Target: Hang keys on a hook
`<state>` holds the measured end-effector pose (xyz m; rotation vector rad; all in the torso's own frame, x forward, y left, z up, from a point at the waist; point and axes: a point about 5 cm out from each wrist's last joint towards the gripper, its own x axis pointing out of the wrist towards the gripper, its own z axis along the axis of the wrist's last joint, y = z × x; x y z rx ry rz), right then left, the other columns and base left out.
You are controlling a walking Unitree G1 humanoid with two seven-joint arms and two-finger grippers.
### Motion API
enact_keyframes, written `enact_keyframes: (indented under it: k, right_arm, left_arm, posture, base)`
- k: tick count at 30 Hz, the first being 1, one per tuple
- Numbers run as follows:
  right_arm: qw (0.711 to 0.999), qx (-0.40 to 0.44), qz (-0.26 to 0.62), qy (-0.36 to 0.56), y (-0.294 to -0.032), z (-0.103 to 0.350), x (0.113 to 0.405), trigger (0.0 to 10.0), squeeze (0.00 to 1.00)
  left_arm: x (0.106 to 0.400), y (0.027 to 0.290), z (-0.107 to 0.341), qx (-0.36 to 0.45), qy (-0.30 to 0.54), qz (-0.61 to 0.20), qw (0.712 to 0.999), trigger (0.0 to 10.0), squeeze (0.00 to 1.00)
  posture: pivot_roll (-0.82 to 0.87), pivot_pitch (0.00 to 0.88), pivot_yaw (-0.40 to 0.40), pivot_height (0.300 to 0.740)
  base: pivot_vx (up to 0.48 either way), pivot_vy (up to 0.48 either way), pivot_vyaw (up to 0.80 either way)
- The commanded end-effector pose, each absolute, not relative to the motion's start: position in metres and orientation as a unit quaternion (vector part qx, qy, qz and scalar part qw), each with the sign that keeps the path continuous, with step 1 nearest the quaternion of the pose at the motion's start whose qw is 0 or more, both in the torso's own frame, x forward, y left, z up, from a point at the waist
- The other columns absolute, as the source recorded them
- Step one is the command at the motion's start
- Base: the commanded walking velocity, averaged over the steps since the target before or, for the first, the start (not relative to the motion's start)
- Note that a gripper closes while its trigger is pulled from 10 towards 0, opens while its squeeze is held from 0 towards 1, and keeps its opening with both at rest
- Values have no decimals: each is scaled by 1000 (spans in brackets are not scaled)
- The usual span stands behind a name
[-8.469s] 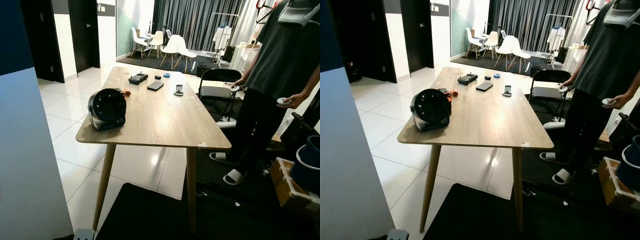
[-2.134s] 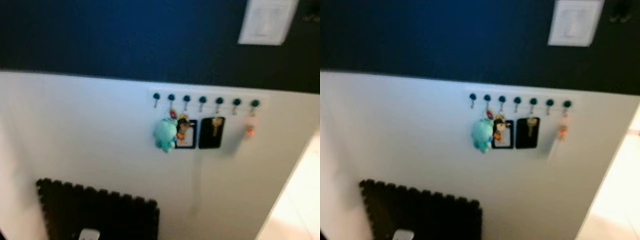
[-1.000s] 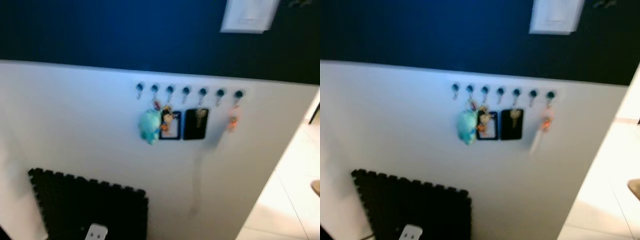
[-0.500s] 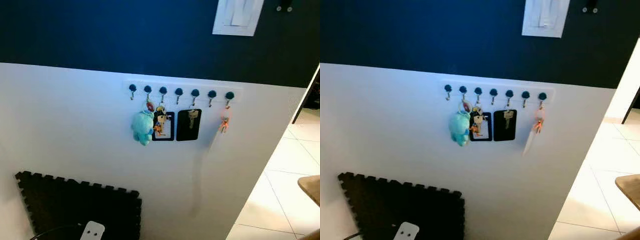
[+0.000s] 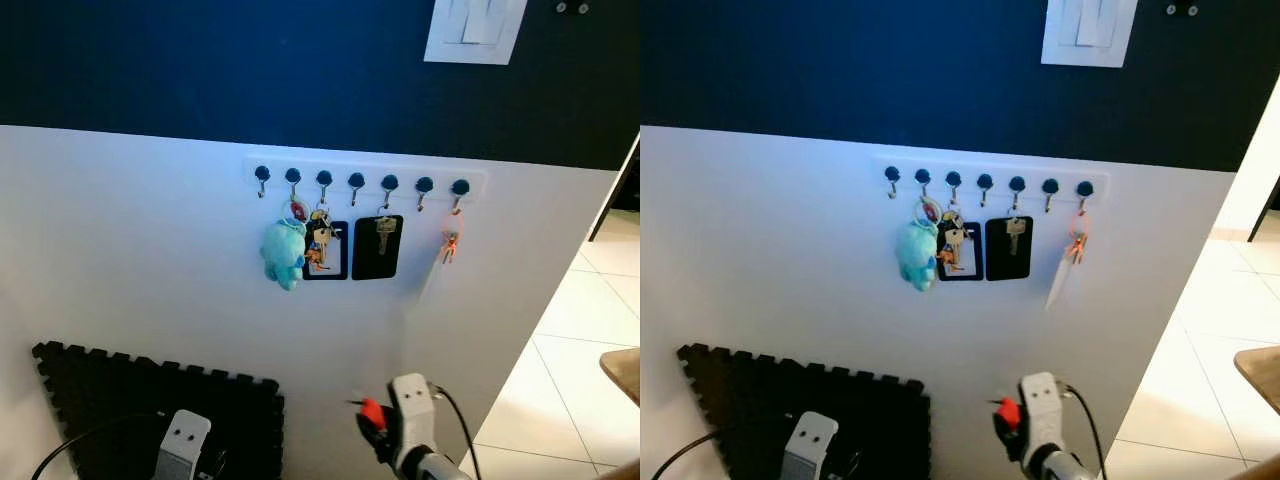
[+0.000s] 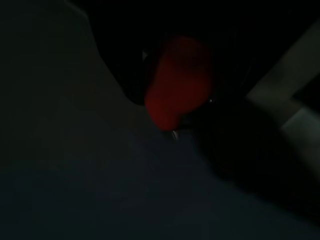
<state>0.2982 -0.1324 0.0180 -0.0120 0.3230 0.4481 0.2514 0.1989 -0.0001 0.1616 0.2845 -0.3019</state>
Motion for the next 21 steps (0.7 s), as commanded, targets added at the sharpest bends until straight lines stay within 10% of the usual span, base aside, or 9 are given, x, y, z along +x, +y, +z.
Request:
enact_keyframes:
  k: [1,21]
  right_arm:
    - [958,-30,245,149,-132,25,302,10000,0]
    - [868,-187,458,47,-117,111,310,10000,0]
  left_arm:
    - [248,202,0,91,140,-167,972,10000,0]
    - [251,170,28,93,108,-366,920,10000,0]
  posture:
    - [85,46,-26,740]
    - [81,64,-15,740]
  base:
    - [0,0,0]
    - [0,0,0]
